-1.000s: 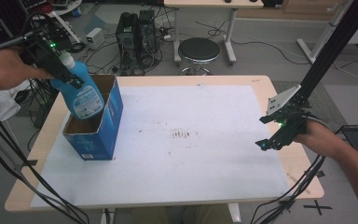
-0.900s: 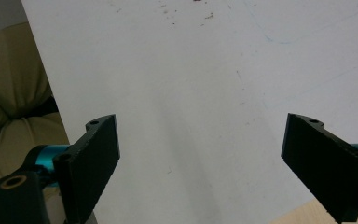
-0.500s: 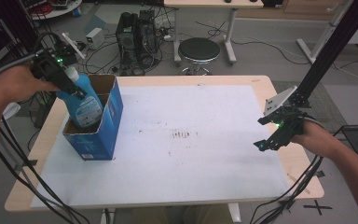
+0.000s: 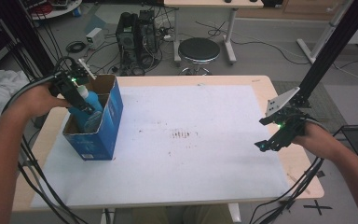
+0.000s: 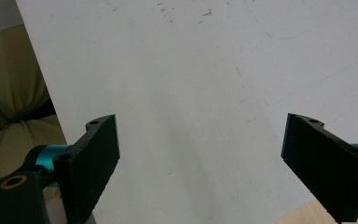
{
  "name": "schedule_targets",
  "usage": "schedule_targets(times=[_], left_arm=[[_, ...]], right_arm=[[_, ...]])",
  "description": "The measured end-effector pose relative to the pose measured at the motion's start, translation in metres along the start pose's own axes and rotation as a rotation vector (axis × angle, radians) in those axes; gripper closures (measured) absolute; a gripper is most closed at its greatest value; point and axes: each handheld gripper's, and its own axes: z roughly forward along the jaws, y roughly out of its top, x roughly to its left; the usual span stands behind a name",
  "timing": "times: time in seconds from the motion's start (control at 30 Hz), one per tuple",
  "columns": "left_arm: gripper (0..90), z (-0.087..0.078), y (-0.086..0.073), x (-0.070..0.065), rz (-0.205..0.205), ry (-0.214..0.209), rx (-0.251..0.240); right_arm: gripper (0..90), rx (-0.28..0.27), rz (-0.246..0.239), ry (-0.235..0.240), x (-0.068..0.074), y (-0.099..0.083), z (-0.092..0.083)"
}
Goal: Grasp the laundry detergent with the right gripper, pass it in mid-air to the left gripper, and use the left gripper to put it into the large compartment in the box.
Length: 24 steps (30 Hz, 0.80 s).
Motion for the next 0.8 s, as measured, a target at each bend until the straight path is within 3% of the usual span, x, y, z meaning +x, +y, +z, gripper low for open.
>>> schedule_targets(times=[0.17,0.2,0.23,0.3,0.47,0.53,0.57,0.63,0.67,0.7,0.8], left_arm=[[37.9,0.013,-0.002,0.001,0.025,-0.008,0.024],[37.9,0.017,-0.003,0.0,0.004,-0.005,0.011],[37.8,0.018,-0.004,0.001,0.028,-0.003,0.028],[37.8,0.023,-0.005,0.0,0.002,-0.003,0.011],[37.8,0.031,-0.008,0.001,0.005,-0.01,0.029],[37.8,0.033,-0.008,0.003,0.044,-0.014,0.064],[37.8,0.036,-0.009,0.0,0.02,-0.014,0.047],[37.8,0.039,-0.009,0.0,0.035,-0.019,0.064],[37.8,0.041,-0.009,-0.001,0.018,-0.013,0.053],[37.8,0.042,-0.009,0.0,0.038,-0.019,0.074],[37.8,0.044,-0.009,0.001,0.05,-0.021,0.086]], right_arm=[[10.5,-0.006,0.001,0.005,0.001,0.0,0.002],[10.5,0.0,-0.004,0.009,0.002,0.0,0.002],[10.5,0.003,-0.005,0.007,0.002,0.001,0.002],[10.5,0.001,-0.016,0.011,0.003,0.002,0.002],[10.5,0.003,-0.017,0.015,0.003,0.003,0.003],[10.4,0.001,-0.015,0.016,0.004,0.004,0.004],[10.4,0.001,-0.015,0.016,0.004,0.004,0.004],[10.5,0.005,-0.021,0.018,0.004,0.003,0.005],[10.5,-0.003,-0.028,0.017,0.004,0.003,0.005],[10.5,-0.003,-0.028,0.017,0.004,0.003,0.005],[10.5,-0.003,-0.026,0.017,0.004,0.003,0.006]])
